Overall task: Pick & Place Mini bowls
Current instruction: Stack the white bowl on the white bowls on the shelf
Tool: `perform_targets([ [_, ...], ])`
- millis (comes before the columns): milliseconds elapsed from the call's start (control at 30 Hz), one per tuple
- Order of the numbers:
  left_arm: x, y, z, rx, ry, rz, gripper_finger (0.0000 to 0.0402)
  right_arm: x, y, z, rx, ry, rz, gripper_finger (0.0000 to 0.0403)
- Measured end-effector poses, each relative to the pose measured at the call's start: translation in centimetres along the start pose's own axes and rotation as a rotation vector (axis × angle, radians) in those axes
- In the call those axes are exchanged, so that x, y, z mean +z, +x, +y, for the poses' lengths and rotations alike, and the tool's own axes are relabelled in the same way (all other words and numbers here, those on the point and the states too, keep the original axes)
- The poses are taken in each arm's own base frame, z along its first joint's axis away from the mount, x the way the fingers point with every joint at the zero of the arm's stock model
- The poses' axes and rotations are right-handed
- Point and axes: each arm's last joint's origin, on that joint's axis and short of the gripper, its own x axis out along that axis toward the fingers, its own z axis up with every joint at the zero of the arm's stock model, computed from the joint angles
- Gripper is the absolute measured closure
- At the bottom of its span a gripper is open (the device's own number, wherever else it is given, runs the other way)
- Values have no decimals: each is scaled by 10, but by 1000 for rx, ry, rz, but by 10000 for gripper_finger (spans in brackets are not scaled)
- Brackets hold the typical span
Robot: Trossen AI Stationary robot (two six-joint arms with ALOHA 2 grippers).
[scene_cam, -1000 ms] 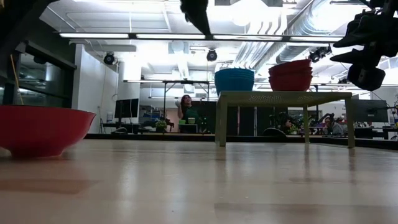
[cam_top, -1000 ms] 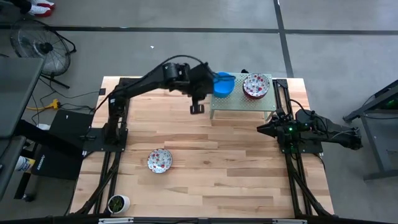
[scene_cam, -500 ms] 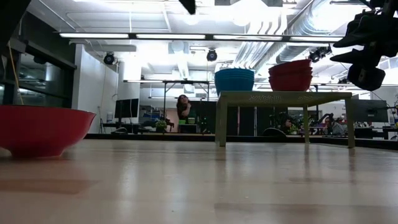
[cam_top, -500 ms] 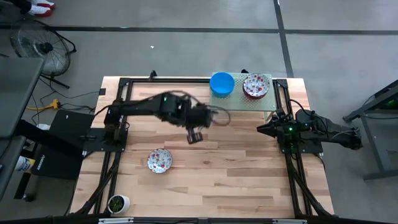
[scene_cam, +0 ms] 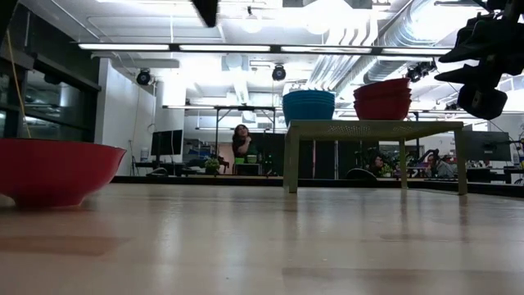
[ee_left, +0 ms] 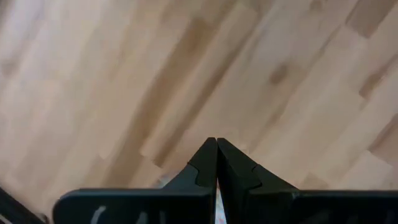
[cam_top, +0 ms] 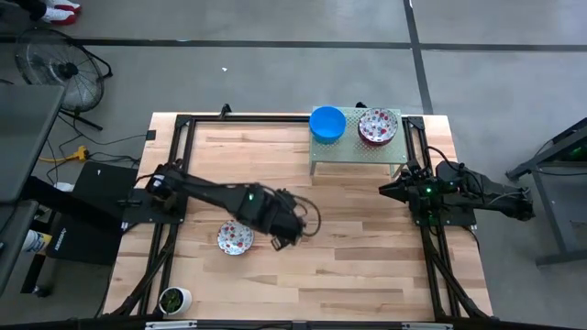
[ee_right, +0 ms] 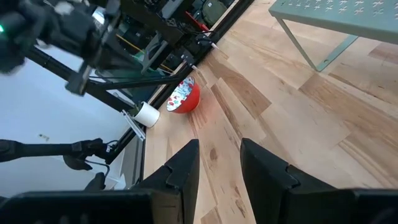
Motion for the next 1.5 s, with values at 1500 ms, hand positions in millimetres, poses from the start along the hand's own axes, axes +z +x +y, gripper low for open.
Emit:
perform_targets([
  [1500,-151,87,107,-172,-424,199,401,0,1,0,-9,-44,4,298],
])
